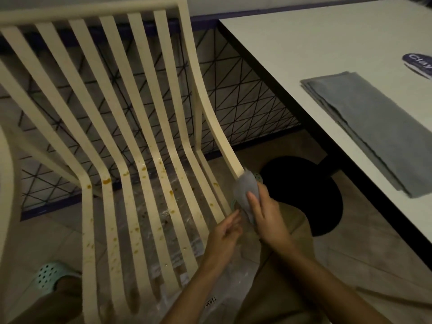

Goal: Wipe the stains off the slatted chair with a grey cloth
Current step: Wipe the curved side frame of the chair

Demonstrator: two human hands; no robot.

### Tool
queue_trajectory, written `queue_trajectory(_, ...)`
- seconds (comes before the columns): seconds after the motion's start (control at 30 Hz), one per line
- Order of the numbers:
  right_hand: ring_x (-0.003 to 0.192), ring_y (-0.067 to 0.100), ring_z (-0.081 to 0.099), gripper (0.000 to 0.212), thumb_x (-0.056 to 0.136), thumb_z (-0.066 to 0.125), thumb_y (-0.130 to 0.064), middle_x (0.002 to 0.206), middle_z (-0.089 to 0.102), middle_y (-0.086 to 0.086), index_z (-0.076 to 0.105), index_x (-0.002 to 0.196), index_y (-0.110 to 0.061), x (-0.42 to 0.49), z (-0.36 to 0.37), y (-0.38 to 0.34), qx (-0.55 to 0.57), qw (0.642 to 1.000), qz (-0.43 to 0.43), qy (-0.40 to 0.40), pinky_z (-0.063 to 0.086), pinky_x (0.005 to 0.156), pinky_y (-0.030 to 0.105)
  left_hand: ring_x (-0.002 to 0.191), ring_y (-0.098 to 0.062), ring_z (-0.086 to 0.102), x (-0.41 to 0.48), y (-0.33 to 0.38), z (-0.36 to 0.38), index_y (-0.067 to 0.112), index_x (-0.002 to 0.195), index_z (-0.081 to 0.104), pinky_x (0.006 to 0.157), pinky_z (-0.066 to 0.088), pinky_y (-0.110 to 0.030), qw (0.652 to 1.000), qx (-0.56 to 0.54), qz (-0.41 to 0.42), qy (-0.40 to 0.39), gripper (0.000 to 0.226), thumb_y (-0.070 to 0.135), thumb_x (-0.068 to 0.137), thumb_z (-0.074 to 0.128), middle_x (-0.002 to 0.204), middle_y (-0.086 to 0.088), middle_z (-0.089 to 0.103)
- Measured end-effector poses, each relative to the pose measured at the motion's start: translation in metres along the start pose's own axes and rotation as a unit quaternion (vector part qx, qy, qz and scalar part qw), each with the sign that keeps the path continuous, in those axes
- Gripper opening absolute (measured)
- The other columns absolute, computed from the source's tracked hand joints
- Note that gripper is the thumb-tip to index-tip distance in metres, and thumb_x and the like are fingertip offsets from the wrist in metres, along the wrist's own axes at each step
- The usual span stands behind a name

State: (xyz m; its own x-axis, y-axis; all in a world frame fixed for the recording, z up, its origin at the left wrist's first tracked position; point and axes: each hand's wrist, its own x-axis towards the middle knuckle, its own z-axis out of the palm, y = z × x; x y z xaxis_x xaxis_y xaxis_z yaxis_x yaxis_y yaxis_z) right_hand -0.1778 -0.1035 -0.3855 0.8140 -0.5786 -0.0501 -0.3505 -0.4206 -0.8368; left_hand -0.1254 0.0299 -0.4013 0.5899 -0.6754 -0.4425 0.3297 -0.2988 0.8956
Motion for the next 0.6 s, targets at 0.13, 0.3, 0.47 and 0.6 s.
queue_trajectory(0.13,0.122,-0.004,0.05,0.046,0.1,0.036,-0.049,0.134,0.051,-0.019,0.027,0.144,-0.042,-0.042,0.0,0.019,0.021,0.999,0.005,0.037,0.044,0.098,0.018,0.114,0.001,0.058,-0.012,-0.006,-0.006,0.03,0.124,0.061,0.103,0.046,-0.026,0.999,0.04,-0.003,0.002,0.033,0.013,0.096,0.056,0.122,0.014,0.064)
queue_trajectory(0.3,0.093,-0.007,0.06,0.04,0.099,0.036,-0.048,0.11,0.06,-0.011,0.036,0.133,-0.029,-0.038,-0.001,0.005,-0.045,0.999,0.019,0.01,0.048,0.073,0.008,0.105,-0.01,0.065,-0.028,-0.007,-0.019,0.035,0.1,0.067,0.092,0.052,-0.027,0.999,0.036,-0.016,0.028,0.034,0.006,0.094,0.052,0.107,0.01,0.071)
queue_trajectory(0.47,0.077,0.006,0.064,0.036,0.098,0.039,-0.051,0.093,0.062,-0.002,0.046,0.117,-0.021,-0.017,-0.011,-0.009,-0.082,0.996,0.015,0.019,0.058,0.067,0.029,0.079,-0.009,0.068,-0.037,-0.011,-0.021,0.014,0.104,0.069,0.063,0.047,-0.01,0.999,0.023,-0.019,0.022,0.023,0.006,0.096,0.049,0.094,0.0,0.075)
queue_trajectory(0.6,0.085,0.02,0.065,0.043,0.098,0.04,-0.051,0.099,0.064,0.007,0.049,0.118,-0.014,0.006,-0.017,-0.02,-0.143,0.989,0.039,-0.001,0.058,0.073,0.042,0.072,-0.01,0.067,-0.047,-0.023,-0.019,0.011,0.104,0.069,0.06,0.046,-0.011,0.999,0.01,-0.02,0.04,0.023,0.005,0.096,0.049,0.091,-0.003,0.075)
